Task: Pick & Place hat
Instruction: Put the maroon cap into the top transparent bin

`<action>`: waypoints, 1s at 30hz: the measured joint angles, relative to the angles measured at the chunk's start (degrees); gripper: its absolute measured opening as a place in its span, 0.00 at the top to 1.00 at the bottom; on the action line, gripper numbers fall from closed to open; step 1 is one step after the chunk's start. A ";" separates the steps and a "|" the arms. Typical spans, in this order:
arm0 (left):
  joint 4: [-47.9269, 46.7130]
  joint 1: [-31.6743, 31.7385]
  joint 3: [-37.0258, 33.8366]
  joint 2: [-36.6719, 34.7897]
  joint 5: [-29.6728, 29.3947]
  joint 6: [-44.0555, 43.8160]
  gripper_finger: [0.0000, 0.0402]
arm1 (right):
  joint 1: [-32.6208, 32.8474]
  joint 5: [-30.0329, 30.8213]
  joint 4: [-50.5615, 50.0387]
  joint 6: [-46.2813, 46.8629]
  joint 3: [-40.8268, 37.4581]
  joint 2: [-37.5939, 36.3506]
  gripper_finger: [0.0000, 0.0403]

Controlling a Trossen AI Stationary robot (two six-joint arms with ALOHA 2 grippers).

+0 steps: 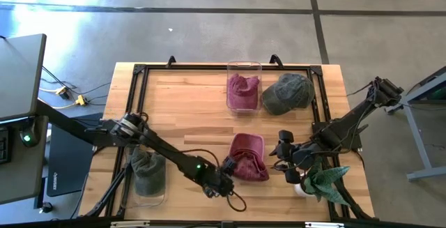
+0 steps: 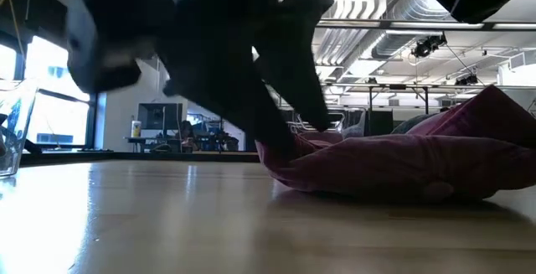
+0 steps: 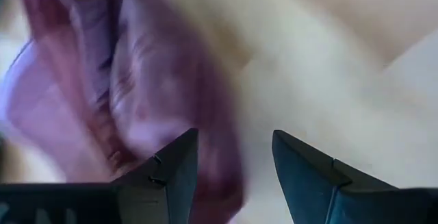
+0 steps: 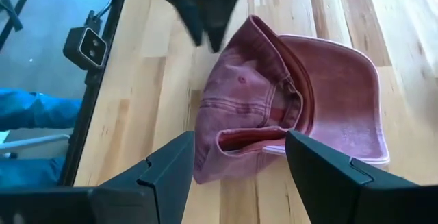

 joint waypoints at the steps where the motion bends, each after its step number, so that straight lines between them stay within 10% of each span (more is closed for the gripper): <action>1: -0.95 0.00 0.02 0.32 -2.32 0.88 0.56 | 0.00 0.01 0.03 0.74 0.00 -0.07 0.44; 13: -4.94 1.40 0.16 3.65 -7.20 -1.84 0.56 | 0.00 0.25 0.04 2.89 0.00 -0.38 0.44; 18: -2.55 3.18 0.49 3.88 -6.72 -4.53 0.72 | 0.00 -0.43 0.09 4.13 0.00 -0.68 0.44; 22: -7.62 4.73 5.36 3.60 -0.39 -8.78 0.96 | 0.00 -2.90 0.26 5.58 0.00 -2.44 0.44; 30: -24.43 11.66 26.15 3.03 17.30 -16.57 0.99 | 0.00 -2.25 0.88 6.63 0.00 -11.58 0.44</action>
